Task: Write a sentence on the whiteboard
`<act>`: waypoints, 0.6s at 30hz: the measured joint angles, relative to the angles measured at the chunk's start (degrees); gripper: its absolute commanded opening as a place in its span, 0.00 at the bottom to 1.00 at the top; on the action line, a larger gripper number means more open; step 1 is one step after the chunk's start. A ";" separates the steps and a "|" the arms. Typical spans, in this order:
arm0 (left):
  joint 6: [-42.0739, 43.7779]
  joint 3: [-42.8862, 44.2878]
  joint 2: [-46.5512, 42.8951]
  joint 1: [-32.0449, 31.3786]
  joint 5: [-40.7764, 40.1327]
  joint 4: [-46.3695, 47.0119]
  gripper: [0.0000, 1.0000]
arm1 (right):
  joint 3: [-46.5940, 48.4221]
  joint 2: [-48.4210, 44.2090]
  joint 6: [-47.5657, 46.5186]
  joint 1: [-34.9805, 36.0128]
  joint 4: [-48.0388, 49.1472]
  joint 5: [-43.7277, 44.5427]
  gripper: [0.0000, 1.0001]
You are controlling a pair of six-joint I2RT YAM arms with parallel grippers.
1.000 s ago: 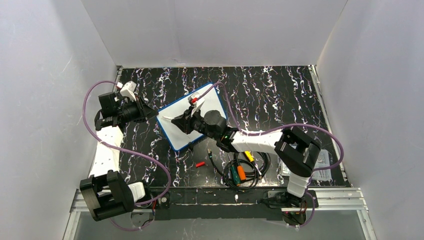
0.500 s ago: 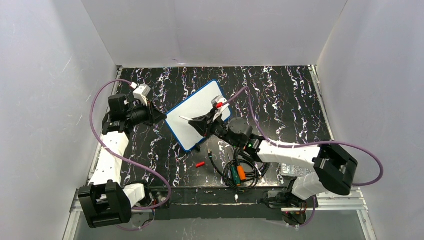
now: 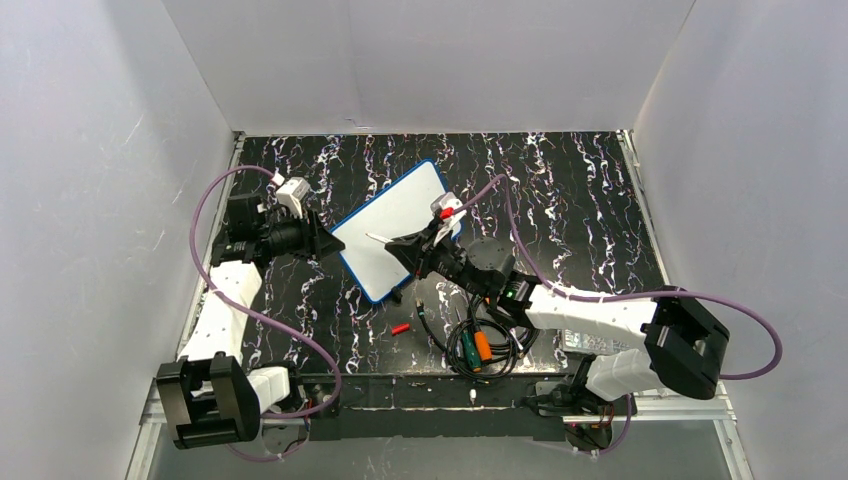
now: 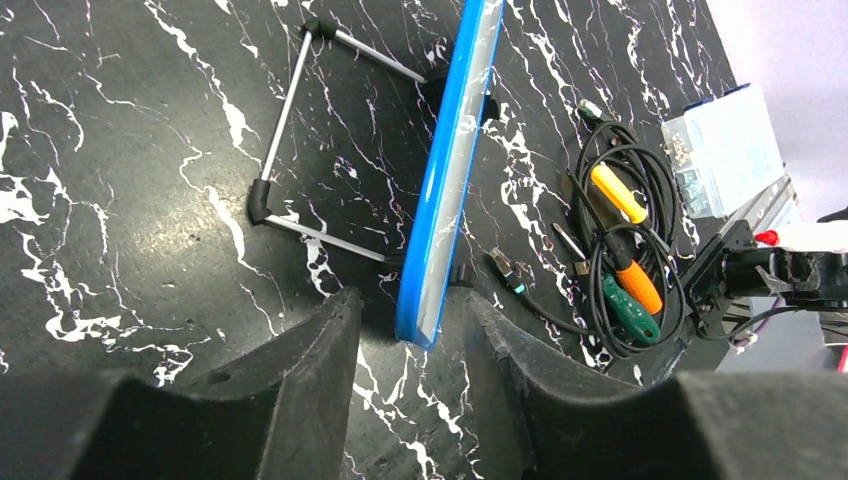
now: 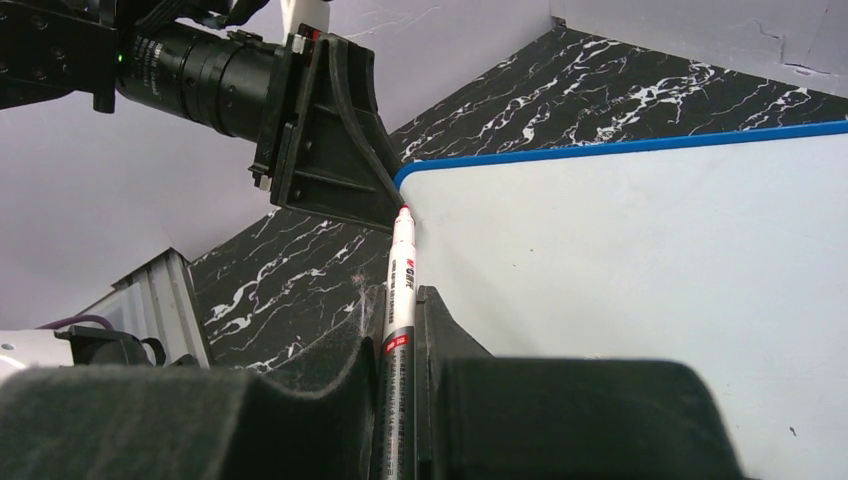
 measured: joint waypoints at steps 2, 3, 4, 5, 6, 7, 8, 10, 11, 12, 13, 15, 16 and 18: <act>-0.17 0.00 0.87 0.00 0.26 0.04 0.40 | 0.00 0.00 -0.17 0.00 -0.31 -0.02 0.01; -0.22 0.00 1.20 0.00 0.37 0.11 0.39 | 0.00 0.00 -0.24 0.00 -0.35 -0.04 0.01; -0.46 0.00 1.57 0.00 0.57 0.13 0.37 | 0.00 0.02 -0.39 0.00 -0.33 -0.04 0.01; -0.74 0.02 1.95 0.00 0.87 0.13 0.34 | 0.00 0.07 -0.48 0.00 -0.31 -0.04 0.01; -0.94 0.04 2.36 0.00 1.07 0.15 0.30 | 0.00 0.13 -0.59 0.00 -0.28 -0.04 0.01; -1.22 0.07 2.78 0.00 1.25 0.13 0.25 | 0.00 0.33 -0.72 0.00 -0.26 -0.04 0.01; -1.46 0.07 3.10 0.00 1.31 0.13 0.18 | 0.00 0.57 -0.85 0.00 -0.26 -0.02 0.01; -1.86 0.07 3.78 0.00 1.53 0.13 0.07 | 0.00 1.25 -1.03 0.00 -0.28 -0.04 0.01; -1.97 0.07 3.93 -0.02 1.66 0.09 0.01 | 0.00 1.75 -1.09 0.00 -0.28 -0.02 0.01; -1.99 0.07 3.96 -0.02 1.84 0.04 0.00 | 0.00 2.10 -1.16 0.00 -0.28 -0.11 0.01; -2.01 0.07 3.85 -0.04 2.38 0.00 0.00 | 0.00 2.51 -1.22 0.00 -0.33 -0.20 0.01; -1.84 -0.02 3.19 -0.33 3.08 0.04 0.00 | 0.00 3.32 -1.25 0.00 -0.35 -0.46 0.01; -1.90 -0.20 2.45 -0.70 2.95 0.07 0.00 | 0.00 3.61 -1.27 0.00 -0.35 -0.66 0.01; -1.90 -1.27 0.31 -1.31 2.29 0.09 0.00 | 0.02 4.00 -1.27 0.00 -0.48 -0.94 0.01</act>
